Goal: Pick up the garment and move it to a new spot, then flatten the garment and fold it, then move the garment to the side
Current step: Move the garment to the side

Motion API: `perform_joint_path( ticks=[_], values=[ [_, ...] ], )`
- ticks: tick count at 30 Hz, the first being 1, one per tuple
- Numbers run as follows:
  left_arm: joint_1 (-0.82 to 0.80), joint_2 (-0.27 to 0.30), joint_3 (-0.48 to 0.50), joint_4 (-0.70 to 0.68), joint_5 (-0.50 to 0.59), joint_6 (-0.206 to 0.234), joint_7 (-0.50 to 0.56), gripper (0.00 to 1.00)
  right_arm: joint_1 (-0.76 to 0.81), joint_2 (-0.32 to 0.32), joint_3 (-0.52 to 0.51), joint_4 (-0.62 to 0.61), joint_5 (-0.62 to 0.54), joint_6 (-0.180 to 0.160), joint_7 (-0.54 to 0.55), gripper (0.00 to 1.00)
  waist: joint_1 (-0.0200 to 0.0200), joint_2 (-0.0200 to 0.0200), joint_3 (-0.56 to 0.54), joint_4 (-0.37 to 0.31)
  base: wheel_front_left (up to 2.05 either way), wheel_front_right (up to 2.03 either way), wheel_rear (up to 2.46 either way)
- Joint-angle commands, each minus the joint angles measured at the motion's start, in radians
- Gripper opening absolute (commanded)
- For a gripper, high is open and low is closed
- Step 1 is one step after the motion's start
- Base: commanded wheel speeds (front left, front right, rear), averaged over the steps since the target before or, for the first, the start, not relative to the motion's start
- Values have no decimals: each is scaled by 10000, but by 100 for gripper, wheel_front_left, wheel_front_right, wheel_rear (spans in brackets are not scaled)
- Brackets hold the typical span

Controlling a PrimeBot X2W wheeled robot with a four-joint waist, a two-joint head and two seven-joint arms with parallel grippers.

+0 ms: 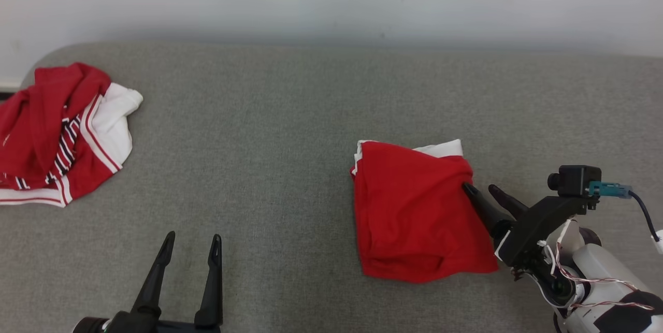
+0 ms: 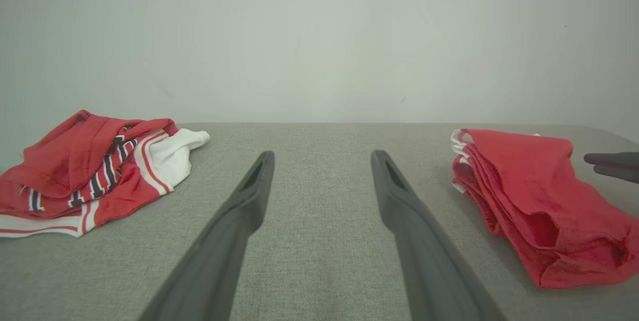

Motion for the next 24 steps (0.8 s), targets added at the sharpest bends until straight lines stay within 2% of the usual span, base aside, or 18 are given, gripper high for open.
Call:
perform_joint_path(
  ticks=[1,11,12,13,14,15,24],
  values=[
    [-163,-9,-26,63,-84,-66,-33,100,-166,5,128,118,84,-24,-2,100,-3,-2,557,323,0,0,0],
    [-540,11,-213,461,-171,-51,-35,100,-237,316,925,1076,793,-24,-169,100,-3,-2,704,413,0,0,0],
    [-548,30,-226,476,-181,-51,-35,100,-202,334,1008,1057,900,-24,-178,95,-3,-2,685,395,0,0,0],
    [-540,48,-231,493,-191,-52,-35,100,-167,320,1095,1045,975,-24,-197,47,-3,-2,655,372,0,0,0],
    [-525,63,-234,508,-196,-52,-35,100,-137,291,1186,1010,1040,-24,-247,33,-3,-2,617,345,0,0,0],
    [-503,76,-242,520,-194,-53,-35,100,-115,239,1264,969,1079,-24,-325,0,-3,-2,580,318,0,0,0],
    [-223,156,-287,442,-83,-53,-33,100,-78,-299,1820,647,1260,-24,-1442,0,-3,-2,226,-247,0,0,0]
  ],
)
